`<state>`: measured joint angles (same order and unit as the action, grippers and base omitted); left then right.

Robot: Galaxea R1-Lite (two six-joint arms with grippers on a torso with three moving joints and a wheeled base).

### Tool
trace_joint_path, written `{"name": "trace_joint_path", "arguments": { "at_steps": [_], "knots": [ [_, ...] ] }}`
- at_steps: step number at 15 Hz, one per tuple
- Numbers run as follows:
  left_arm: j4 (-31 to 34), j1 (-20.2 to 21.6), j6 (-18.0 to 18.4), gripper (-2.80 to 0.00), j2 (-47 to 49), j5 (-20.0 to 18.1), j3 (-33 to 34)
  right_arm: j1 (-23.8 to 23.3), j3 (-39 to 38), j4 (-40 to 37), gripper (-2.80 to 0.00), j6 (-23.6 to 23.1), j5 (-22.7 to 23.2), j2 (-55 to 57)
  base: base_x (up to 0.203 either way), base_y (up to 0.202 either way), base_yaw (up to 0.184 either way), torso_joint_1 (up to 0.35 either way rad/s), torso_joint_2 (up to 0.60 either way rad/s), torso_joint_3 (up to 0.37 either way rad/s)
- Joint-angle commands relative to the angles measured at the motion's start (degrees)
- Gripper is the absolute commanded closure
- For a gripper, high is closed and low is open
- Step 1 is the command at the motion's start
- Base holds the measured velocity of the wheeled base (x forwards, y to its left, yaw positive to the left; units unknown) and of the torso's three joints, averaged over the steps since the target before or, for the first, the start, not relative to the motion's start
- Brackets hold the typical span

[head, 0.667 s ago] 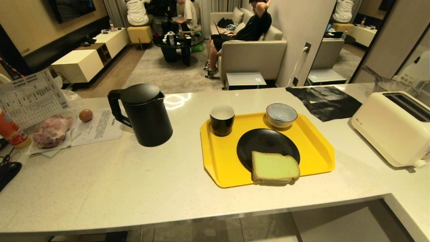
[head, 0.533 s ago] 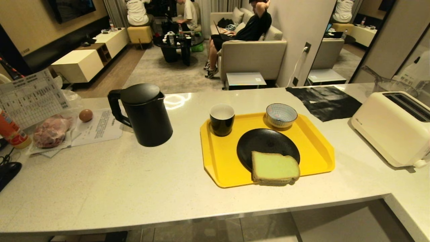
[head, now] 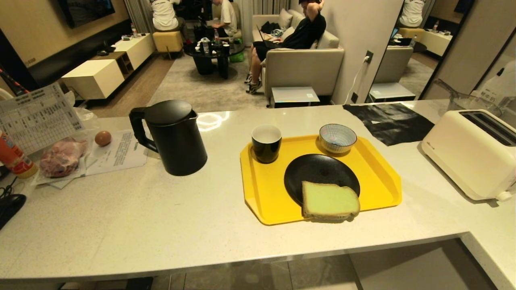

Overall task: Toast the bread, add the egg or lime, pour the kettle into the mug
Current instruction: Pick up the bread slice

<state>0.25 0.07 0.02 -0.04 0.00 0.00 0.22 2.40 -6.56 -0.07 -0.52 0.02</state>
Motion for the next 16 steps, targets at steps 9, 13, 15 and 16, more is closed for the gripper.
{"name": "trace_joint_path", "arguments": {
  "at_steps": [9, 13, 15, 16],
  "knots": [
    [0.01, 0.09, 0.01, 0.00, -0.05, 0.00, 0.00, 0.04, 0.06, -0.03, 0.00, -0.01, 0.00, 0.06, 0.000, 0.000, 0.000, 0.000, 0.00, 0.000],
    [0.01, 0.03, 0.00, 0.00, -0.05, 0.00, 0.00, 0.04, -0.03, -0.03, 0.00, -0.18, 0.00, 0.06, 0.000, 0.000, 0.000, 0.000, 0.00, 0.000],
    [0.01, 0.02, 0.06, 0.00, 0.04, 0.00, 0.00, 0.04, -0.03, -0.03, 0.00, -0.54, 0.08, 0.06, 0.000, 0.000, 0.000, 0.000, 0.00, 0.000],
    [0.01, 0.10, 0.15, 0.00, 0.04, 0.00, 0.00, 0.04, -0.03, -0.03, 0.00, -0.54, 0.00, 0.06, 0.000, 0.000, 0.000, 0.000, 0.00, 0.000]
  ]
}}
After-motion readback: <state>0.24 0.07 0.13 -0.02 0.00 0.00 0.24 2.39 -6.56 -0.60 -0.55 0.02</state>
